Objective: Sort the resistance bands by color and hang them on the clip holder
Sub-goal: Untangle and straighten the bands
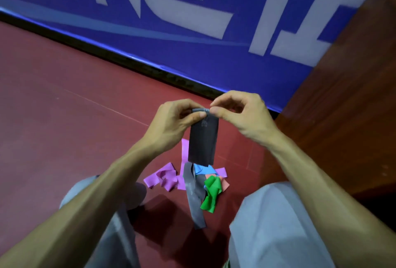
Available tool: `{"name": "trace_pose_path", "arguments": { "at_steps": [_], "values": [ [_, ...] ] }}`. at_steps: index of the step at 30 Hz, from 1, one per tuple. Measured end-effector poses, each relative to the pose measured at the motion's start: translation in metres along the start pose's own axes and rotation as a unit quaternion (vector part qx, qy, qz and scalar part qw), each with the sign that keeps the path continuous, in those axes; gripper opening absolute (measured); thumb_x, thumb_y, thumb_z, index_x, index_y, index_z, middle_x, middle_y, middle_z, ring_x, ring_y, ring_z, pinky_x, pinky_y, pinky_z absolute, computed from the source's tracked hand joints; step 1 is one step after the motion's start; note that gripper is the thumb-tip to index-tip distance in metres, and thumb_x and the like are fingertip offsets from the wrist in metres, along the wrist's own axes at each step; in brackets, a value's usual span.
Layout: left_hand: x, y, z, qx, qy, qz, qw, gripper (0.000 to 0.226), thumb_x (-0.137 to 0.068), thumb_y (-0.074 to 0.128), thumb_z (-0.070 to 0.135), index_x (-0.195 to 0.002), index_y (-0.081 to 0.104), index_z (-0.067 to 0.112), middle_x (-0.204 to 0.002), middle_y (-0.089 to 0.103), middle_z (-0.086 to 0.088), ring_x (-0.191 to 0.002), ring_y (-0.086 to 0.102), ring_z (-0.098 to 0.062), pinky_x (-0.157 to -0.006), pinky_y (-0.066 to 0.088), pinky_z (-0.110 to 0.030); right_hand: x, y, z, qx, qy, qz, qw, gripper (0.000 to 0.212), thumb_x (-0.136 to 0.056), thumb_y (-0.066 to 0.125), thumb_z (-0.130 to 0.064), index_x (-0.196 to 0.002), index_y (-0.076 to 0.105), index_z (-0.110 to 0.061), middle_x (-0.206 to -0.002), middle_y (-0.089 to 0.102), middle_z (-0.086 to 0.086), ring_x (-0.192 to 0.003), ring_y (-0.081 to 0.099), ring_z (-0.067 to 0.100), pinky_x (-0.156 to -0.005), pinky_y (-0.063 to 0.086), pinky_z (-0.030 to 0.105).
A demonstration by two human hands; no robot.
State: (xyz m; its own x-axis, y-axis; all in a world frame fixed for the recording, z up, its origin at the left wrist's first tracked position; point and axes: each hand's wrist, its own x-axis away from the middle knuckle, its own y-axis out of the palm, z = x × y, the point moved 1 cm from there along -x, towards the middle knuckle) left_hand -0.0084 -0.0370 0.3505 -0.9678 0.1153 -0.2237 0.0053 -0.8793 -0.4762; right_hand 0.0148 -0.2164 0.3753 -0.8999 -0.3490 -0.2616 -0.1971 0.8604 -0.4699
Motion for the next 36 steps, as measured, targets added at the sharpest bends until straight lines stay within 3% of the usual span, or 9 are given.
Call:
{"name": "trace_pose_path", "arguments": {
  "at_steps": [7, 13, 17, 21, 25, 28, 31, 34, 36],
  "values": [
    [0.010, -0.027, 0.110, 0.028, 0.066, -0.006, 0.997, 0.005, -0.088, 0.067, 0.017, -0.092, 0.069, 0.016, -0.081, 0.070, 0.007, -0.068, 0.061, 0.008, -0.064, 0.046, -0.009, 0.020, -0.068, -0.093, 0.102, -0.047, 0.016, 0.994, 0.005, -0.079, 0.077, -0.024, -0.079, 0.072, -0.026, -0.076, 0.072, -0.007, -0.073, 0.068, 0.012, -0.071, 0.054, 0.027],
    [0.021, -0.033, 0.194, 0.089, 0.110, 0.015, 0.990, 0.006, -0.092, 0.061, 0.018, -0.096, 0.065, 0.018, -0.083, 0.069, 0.003, -0.070, 0.062, 0.004, -0.065, 0.050, -0.015, 0.039, -0.114, -0.165, 0.189, -0.106, 0.097, 0.971, 0.010, -0.083, 0.072, -0.020, -0.077, 0.069, -0.027, -0.066, 0.064, -0.015, -0.063, 0.059, 0.002, -0.064, 0.044, 0.017],
    [0.029, -0.022, 0.236, 0.115, 0.111, -0.003, 0.987, 0.023, -0.098, 0.049, 0.031, -0.111, 0.059, 0.014, -0.102, 0.067, -0.006, -0.088, 0.064, -0.009, -0.081, 0.052, -0.031, 0.054, -0.146, -0.201, 0.191, -0.113, 0.159, 0.962, 0.015, -0.084, 0.072, -0.017, -0.075, 0.066, -0.027, -0.063, 0.060, -0.019, -0.059, 0.055, -0.009, -0.060, 0.039, 0.006],
    [0.041, -0.002, 0.269, 0.102, 0.097, -0.064, 0.988, 0.031, -0.101, 0.040, 0.037, -0.117, 0.052, 0.014, -0.112, 0.061, -0.010, -0.105, 0.061, -0.024, -0.093, 0.049, -0.049, 0.076, -0.183, -0.229, 0.178, -0.109, 0.217, 0.954, 0.015, -0.083, 0.072, -0.016, -0.074, 0.066, -0.025, -0.068, 0.063, -0.014, -0.065, 0.057, -0.003, -0.066, 0.043, 0.012],
    [0.047, 0.020, 0.302, 0.083, 0.117, -0.110, 0.983, 0.024, -0.103, 0.036, 0.032, -0.122, 0.041, 0.018, -0.109, 0.055, 0.001, -0.101, 0.056, -0.012, -0.092, 0.047, -0.034, 0.101, -0.217, -0.242, 0.175, -0.097, 0.259, 0.945, 0.011, -0.084, 0.071, -0.016, -0.076, 0.068, -0.023, -0.078, 0.069, -0.005, -0.079, 0.066, 0.013, -0.076, 0.052, 0.025],
    [0.050, 0.039, 0.328, 0.087, 0.104, -0.153, 0.979, 0.024, -0.103, 0.034, 0.028, -0.122, 0.036, 0.013, -0.110, 0.051, -0.002, -0.096, 0.054, -0.009, -0.086, 0.048, -0.029, 0.116, -0.246, -0.243, 0.157, -0.072, 0.273, 0.946, 0.016, -0.086, 0.069, -0.017, -0.074, 0.066, -0.027, -0.079, 0.069, -0.005, -0.075, 0.064, 0.013, -0.072, 0.053, 0.029],
    [0.048, 0.062, 0.346, 0.074, 0.089, -0.182, 0.977, 0.026, -0.103, 0.034, 0.027, -0.126, 0.033, 0.013, -0.119, 0.052, -0.007, -0.106, 0.056, -0.016, -0.093, 0.050, -0.036, 0.129, -0.275, -0.242, 0.159, -0.042, 0.287, 0.944, 0.019, -0.087, 0.068, -0.014, -0.072, 0.065, -0.026, -0.070, 0.066, -0.006, -0.061, 0.059, 0.011, -0.065, 0.051, 0.030],
    [0.044, 0.089, 0.358, 0.070, 0.094, -0.219, 0.969, 0.020, -0.104, 0.034, 0.023, -0.122, 0.032, 0.014, -0.112, 0.051, 0.000, -0.092, 0.053, -0.004, -0.074, 0.047, -0.016, 0.140, -0.301, -0.239, 0.148, -0.023, 0.306, 0.940, 0.008, -0.088, 0.066, -0.010, -0.081, 0.067, -0.013, -0.070, 0.062, -0.002, -0.059, 0.055, 0.010, -0.062, 0.047, 0.025],
    [0.039, 0.109, 0.363, 0.074, 0.089, -0.226, 0.967, 0.017, -0.103, 0.035, 0.023, -0.119, 0.032, 0.016, -0.108, 0.050, 0.001, -0.086, 0.052, -0.004, -0.071, 0.046, -0.015, 0.145, -0.318, -0.230, 0.150, -0.012, 0.314, 0.937, 0.004, -0.088, 0.065, -0.010, -0.084, 0.067, -0.010, -0.073, 0.063, 0.000, -0.062, 0.056, 0.009, -0.062, 0.048, 0.022]
  ]
}}
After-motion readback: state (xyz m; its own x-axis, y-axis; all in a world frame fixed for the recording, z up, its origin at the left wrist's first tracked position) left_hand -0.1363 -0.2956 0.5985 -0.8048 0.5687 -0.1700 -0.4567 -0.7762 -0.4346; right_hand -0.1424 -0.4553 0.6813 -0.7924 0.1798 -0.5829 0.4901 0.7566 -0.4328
